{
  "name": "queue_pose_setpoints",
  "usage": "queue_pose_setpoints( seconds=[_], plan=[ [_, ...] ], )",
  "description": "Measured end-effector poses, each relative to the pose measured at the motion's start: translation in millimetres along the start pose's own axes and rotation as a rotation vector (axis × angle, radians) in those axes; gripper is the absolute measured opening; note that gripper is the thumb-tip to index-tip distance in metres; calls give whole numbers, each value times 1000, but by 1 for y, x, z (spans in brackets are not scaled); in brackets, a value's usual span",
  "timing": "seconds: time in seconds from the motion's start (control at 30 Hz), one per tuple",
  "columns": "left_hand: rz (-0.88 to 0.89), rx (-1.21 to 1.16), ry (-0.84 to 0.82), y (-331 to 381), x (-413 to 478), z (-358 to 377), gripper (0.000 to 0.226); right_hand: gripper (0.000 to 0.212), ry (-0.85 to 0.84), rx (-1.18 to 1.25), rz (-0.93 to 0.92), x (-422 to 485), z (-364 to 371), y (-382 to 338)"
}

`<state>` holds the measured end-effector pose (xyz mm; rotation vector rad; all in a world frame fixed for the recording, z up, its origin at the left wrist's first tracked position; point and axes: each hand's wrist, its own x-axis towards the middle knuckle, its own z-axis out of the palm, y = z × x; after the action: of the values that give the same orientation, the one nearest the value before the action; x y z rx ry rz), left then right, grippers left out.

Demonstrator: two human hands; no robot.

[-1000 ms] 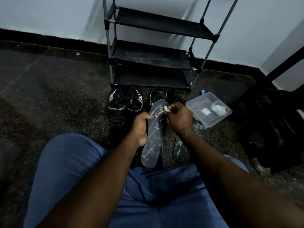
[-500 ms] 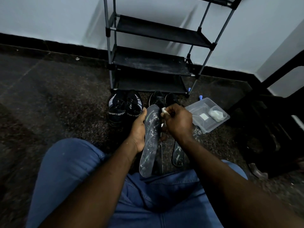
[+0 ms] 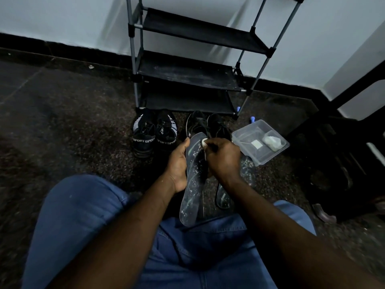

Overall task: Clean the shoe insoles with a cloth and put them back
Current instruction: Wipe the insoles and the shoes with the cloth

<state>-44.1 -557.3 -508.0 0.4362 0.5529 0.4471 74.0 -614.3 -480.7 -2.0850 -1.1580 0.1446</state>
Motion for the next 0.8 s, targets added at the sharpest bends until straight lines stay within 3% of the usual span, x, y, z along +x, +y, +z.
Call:
queue_pose_setpoints(
  seconds=[0.3, 0.63, 0.8],
  plan=[
    [-30, -1, -18, -9, 14, 1, 55, 17, 30, 24, 79, 5, 4, 2],
    [11, 72, 94, -10, 24, -7, 57, 25, 15, -33, -211, -13, 25, -1],
    [32, 26, 82, -7, 21, -5, 69, 25, -197, -38, -387, -2, 11, 8]
  ],
)
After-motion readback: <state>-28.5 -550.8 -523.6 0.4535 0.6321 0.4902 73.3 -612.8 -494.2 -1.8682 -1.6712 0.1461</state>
